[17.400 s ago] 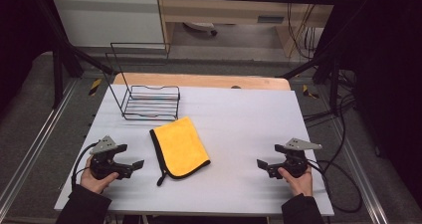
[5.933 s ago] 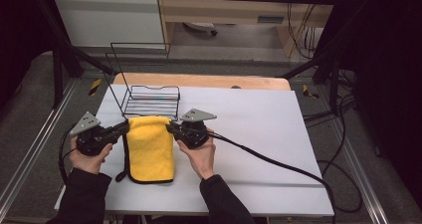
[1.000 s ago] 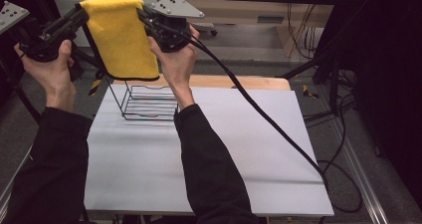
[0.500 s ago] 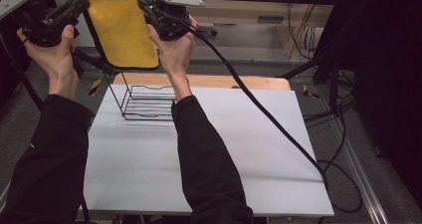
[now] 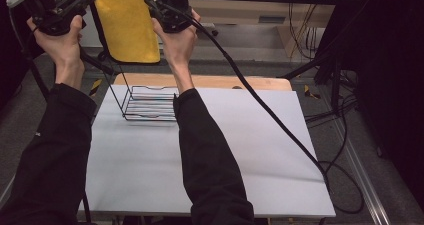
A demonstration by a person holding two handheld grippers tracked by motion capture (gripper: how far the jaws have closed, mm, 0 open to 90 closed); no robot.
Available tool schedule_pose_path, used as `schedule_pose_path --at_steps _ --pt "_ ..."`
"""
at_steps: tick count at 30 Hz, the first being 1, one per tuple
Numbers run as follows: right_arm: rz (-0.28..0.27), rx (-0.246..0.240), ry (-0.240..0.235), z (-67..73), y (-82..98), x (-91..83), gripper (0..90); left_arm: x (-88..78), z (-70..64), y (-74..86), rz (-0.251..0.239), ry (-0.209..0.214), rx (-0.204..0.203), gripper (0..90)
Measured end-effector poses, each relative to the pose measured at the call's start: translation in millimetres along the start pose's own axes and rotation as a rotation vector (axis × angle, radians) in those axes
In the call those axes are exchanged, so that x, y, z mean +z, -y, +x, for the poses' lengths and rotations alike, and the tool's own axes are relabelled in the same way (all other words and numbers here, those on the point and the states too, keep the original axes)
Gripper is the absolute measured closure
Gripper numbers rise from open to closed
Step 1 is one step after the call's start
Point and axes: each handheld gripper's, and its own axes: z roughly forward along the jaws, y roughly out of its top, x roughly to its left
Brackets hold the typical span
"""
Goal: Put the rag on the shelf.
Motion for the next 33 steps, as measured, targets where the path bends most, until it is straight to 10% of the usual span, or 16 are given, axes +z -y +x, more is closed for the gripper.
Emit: schedule_pose_path --at_steps 33 --pt "0.118 -0.006 0.011 -16.0 56.7 11.1 85.0 23.1 10.6 61.8 0.104 0.022 0.038 81.9"
